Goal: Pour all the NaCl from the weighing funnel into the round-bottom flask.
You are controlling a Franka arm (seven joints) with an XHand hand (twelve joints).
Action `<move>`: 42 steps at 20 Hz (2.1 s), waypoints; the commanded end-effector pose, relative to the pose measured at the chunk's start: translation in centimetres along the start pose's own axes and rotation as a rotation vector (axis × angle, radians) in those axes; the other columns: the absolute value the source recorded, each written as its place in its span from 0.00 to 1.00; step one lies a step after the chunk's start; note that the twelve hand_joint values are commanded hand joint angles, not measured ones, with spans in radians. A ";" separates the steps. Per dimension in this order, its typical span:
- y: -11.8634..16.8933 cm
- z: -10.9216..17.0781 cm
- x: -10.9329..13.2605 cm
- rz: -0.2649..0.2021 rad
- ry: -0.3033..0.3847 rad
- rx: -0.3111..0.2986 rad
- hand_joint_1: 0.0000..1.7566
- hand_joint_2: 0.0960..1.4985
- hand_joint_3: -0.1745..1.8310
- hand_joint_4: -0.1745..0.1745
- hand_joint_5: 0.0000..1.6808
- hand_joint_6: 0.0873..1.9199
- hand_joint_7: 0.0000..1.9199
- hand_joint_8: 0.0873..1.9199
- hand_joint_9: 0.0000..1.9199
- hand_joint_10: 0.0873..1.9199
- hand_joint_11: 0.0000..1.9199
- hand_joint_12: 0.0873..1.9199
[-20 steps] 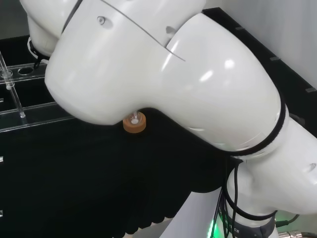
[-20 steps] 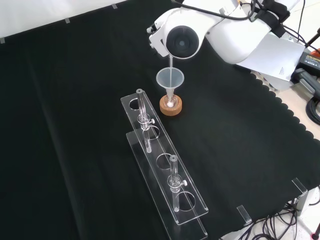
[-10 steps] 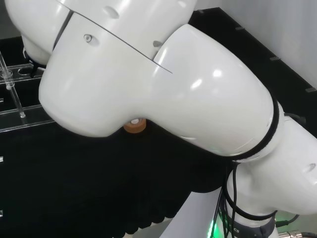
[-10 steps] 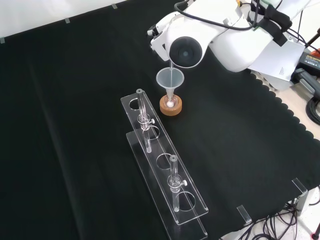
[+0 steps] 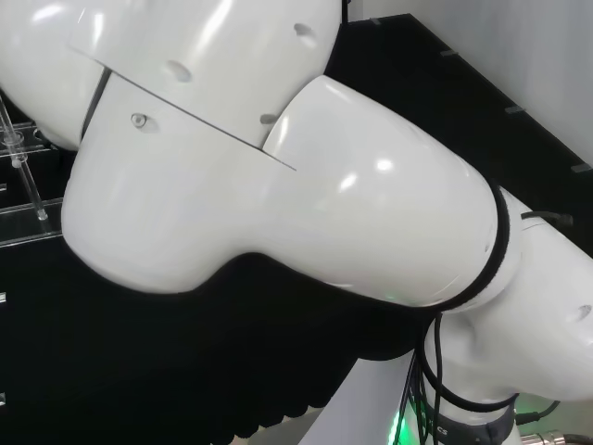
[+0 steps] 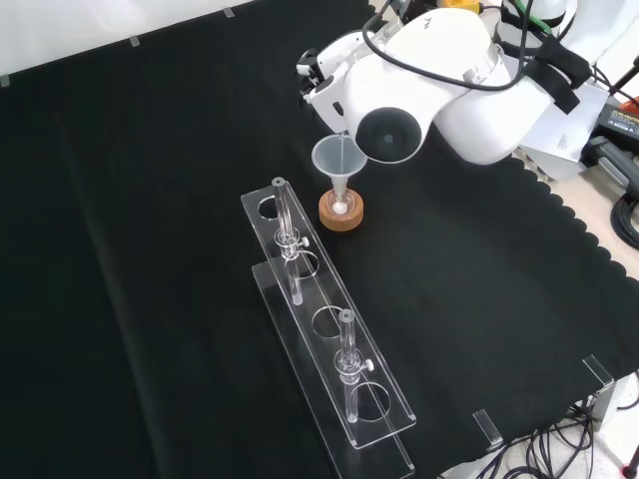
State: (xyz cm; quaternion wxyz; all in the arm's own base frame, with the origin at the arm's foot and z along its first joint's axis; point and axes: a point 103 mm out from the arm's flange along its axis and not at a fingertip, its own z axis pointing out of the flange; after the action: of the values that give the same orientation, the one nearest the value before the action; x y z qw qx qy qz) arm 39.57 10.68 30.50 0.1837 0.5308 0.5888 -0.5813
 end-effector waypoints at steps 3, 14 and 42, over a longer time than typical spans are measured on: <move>-0.2 -0.4 0.0 0.015 -0.035 -0.007 0.63 0.41 0.41 1.00 0.75 0.33 0.41 0.31 0.65 0.00 0.53 0.44; -0.1 -0.1 -0.2 0.013 -0.016 -0.006 0.63 0.41 0.41 1.00 0.75 0.33 0.41 0.31 0.65 0.00 0.52 0.45; 2.1 5.9 -1.9 -0.056 0.478 -0.096 0.63 0.41 0.41 1.00 0.75 0.33 0.41 0.31 0.66 0.00 0.53 0.45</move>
State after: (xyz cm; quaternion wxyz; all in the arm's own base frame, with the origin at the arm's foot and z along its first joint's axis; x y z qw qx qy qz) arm 39.66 5.17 30.17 0.0737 0.6171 0.6398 -0.4521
